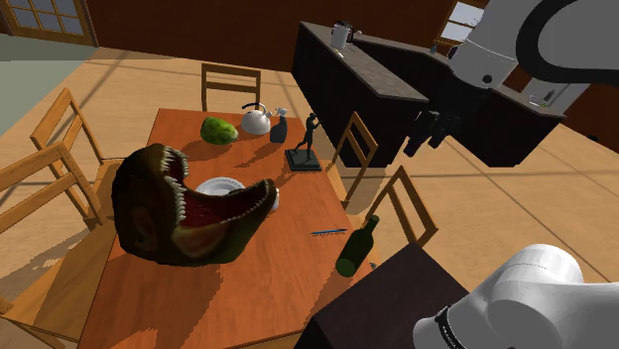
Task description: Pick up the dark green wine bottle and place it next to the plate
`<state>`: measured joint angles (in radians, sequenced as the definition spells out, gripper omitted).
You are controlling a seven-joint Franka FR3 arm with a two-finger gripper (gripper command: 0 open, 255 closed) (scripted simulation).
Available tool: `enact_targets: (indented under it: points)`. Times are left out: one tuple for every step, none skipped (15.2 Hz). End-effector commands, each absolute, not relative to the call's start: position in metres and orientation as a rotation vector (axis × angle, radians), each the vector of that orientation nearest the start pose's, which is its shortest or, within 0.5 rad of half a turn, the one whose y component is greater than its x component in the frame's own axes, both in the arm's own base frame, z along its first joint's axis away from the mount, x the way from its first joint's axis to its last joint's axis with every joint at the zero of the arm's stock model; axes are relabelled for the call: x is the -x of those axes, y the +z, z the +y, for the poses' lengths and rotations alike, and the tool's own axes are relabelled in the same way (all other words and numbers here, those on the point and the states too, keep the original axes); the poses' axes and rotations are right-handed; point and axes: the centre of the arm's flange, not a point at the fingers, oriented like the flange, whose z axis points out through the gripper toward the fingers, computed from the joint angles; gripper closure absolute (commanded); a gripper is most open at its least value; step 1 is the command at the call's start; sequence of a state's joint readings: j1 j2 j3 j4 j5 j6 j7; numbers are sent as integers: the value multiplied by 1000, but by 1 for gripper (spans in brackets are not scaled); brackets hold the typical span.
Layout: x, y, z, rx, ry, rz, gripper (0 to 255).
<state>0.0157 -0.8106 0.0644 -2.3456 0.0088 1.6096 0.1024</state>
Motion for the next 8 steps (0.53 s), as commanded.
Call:
enact_targets:
  points:
    - [-303,606,32,3170,-121,64,0]
    - [-306,594,27,3168,-114,58,0]
    - [-309,582,22,3165,-107,52,0]
    - [-312,569,18,3163,-100,45,0]
    - [-315,557,13,3160,-93,39,0]
    - [-318,545,8,3158,-86,33,0]
    - [-321,533,3,3155,-79,27,0]
    - [-324,520,-1,3153,-73,20,0]
